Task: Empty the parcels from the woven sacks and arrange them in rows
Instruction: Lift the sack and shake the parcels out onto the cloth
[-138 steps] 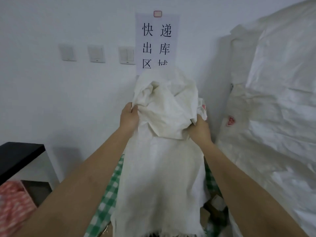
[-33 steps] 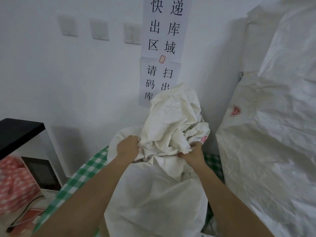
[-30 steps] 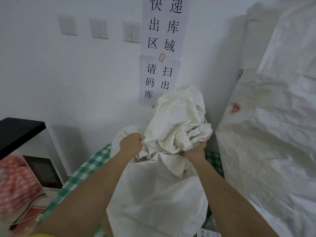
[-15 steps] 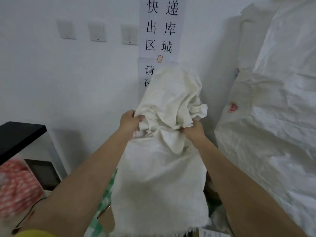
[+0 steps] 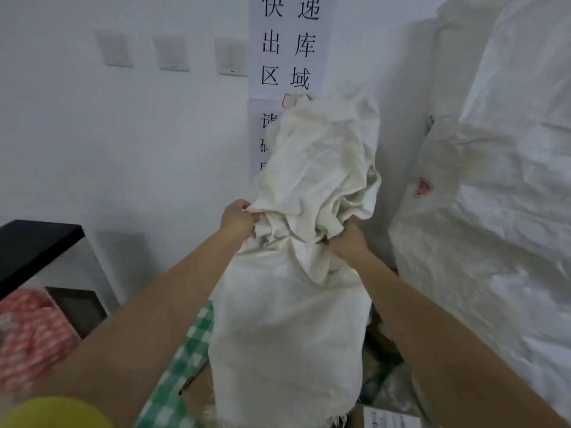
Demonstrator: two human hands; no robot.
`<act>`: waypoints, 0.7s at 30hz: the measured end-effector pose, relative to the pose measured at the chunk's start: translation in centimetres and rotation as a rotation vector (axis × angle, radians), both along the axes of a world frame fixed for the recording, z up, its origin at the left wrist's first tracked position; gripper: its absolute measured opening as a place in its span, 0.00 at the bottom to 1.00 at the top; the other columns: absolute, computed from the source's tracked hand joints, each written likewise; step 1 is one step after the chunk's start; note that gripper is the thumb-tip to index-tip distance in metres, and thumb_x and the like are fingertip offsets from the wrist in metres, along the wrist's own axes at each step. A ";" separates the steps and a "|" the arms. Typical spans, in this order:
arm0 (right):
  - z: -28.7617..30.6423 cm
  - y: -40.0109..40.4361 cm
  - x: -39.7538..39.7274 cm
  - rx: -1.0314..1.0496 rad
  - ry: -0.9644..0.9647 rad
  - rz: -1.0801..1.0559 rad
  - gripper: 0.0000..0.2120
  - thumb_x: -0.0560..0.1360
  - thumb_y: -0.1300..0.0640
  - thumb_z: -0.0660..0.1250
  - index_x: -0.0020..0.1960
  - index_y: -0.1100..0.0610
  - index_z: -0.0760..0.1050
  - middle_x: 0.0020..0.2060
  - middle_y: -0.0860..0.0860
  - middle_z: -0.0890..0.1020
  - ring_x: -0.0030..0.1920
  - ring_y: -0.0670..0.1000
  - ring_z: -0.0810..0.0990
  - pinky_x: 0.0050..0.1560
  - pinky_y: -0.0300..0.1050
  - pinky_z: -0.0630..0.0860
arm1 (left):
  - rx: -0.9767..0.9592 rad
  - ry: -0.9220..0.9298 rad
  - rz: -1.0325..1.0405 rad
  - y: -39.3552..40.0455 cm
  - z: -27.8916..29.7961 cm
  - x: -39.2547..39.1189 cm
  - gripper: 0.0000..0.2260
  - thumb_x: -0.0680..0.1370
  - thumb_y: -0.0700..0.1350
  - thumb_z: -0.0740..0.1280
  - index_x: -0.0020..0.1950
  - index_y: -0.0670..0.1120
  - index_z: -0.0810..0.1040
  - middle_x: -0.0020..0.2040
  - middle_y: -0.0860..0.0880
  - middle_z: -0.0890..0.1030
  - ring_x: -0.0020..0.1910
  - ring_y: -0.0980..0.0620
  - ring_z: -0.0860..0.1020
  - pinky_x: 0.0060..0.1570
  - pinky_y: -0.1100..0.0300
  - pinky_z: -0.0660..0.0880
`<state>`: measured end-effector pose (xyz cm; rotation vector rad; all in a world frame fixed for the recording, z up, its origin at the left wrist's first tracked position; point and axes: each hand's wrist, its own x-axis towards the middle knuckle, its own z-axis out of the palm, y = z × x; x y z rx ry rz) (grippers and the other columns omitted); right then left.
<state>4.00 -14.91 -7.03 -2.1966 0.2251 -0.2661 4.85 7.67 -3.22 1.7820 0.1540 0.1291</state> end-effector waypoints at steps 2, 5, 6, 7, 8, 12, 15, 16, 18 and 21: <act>1.7 -0.2 0.7 -0.154 -0.018 0.045 0.13 0.76 0.57 0.66 0.59 0.60 0.74 0.52 0.57 0.80 0.54 0.59 0.79 0.50 0.49 0.75 | 0.080 0.004 0.007 0.0 1.4 0.2 0.08 0.78 0.37 0.64 0.40 0.44 0.69 0.35 0.44 0.72 0.27 0.49 0.69 0.19 0.66 0.65; 4.4 0.0 1.4 0.125 -0.314 0.019 0.12 0.75 0.59 0.69 0.56 0.58 0.73 0.48 0.51 0.80 0.49 0.49 0.79 0.50 0.44 0.78 | -0.219 -0.204 0.088 1.0 4.8 0.7 0.04 0.78 0.40 0.65 0.45 0.44 0.71 0.38 0.48 0.74 0.33 0.53 0.72 0.24 0.68 0.69; 4.6 0.1 0.9 0.218 -0.374 0.005 0.10 0.75 0.60 0.69 0.55 0.57 0.72 0.46 0.47 0.78 0.47 0.43 0.78 0.46 0.36 0.76 | -0.320 -0.271 0.091 1.1 5.4 0.7 0.05 0.78 0.40 0.66 0.44 0.45 0.71 0.38 0.48 0.75 0.35 0.53 0.73 0.28 0.67 0.71; 4.2 0.3 0.4 0.260 -0.372 -0.006 0.10 0.76 0.60 0.68 0.55 0.58 0.72 0.45 0.46 0.77 0.45 0.41 0.77 0.43 0.33 0.74 | -0.335 -0.293 0.086 1.0 5.6 0.5 0.06 0.78 0.40 0.66 0.42 0.46 0.71 0.38 0.49 0.75 0.35 0.54 0.74 0.31 0.65 0.72; 3.5 0.4 0.2 0.263 -0.322 -0.001 0.11 0.76 0.60 0.68 0.56 0.59 0.72 0.46 0.48 0.78 0.47 0.44 0.78 0.43 0.34 0.74 | -0.280 -0.260 0.071 0.8 5.4 0.4 0.08 0.78 0.38 0.65 0.41 0.47 0.70 0.37 0.48 0.75 0.34 0.53 0.74 0.29 0.65 0.72; 2.0 -0.1 0.9 0.103 -0.001 0.023 0.20 0.73 0.59 0.73 0.62 0.61 0.73 0.55 0.57 0.80 0.56 0.58 0.78 0.57 0.53 0.77 | -0.036 -0.003 -0.019 0.1 4.7 0.6 0.09 0.78 0.34 0.61 0.41 0.45 0.69 0.34 0.45 0.71 0.24 0.51 0.69 0.15 0.71 0.58; 4.4 0.1 1.3 0.048 -0.240 -0.025 0.15 0.74 0.59 0.70 0.59 0.60 0.74 0.53 0.56 0.80 0.53 0.57 0.79 0.52 0.49 0.75 | -0.111 -0.123 0.005 0.4 6.0 0.9 0.08 0.79 0.41 0.64 0.40 0.47 0.68 0.36 0.46 0.72 0.29 0.52 0.69 0.19 0.68 0.62; 5.1 0.1 1.3 0.099 -0.313 -0.029 0.13 0.75 0.59 0.69 0.58 0.60 0.73 0.52 0.55 0.79 0.52 0.55 0.78 0.51 0.47 0.74 | -0.155 -0.175 0.016 0.5 6.6 0.9 0.07 0.79 0.43 0.64 0.42 0.47 0.69 0.38 0.47 0.72 0.31 0.52 0.70 0.23 0.66 0.65; 5.2 0.2 0.7 0.221 -0.389 -0.042 0.10 0.76 0.60 0.67 0.57 0.58 0.71 0.50 0.52 0.77 0.47 0.49 0.76 0.48 0.42 0.72 | -0.250 -0.263 0.017 0.8 6.9 0.8 0.06 0.79 0.44 0.65 0.44 0.47 0.71 0.40 0.48 0.74 0.35 0.52 0.73 0.30 0.62 0.69; 2.4 -0.3 0.5 0.095 -0.186 0.003 0.11 0.77 0.56 0.66 0.57 0.59 0.71 0.50 0.53 0.77 0.49 0.52 0.78 0.48 0.44 0.72 | -0.103 -0.140 0.036 1.1 4.6 0.7 0.05 0.79 0.40 0.62 0.43 0.46 0.70 0.38 0.46 0.75 0.32 0.50 0.73 0.27 0.62 0.69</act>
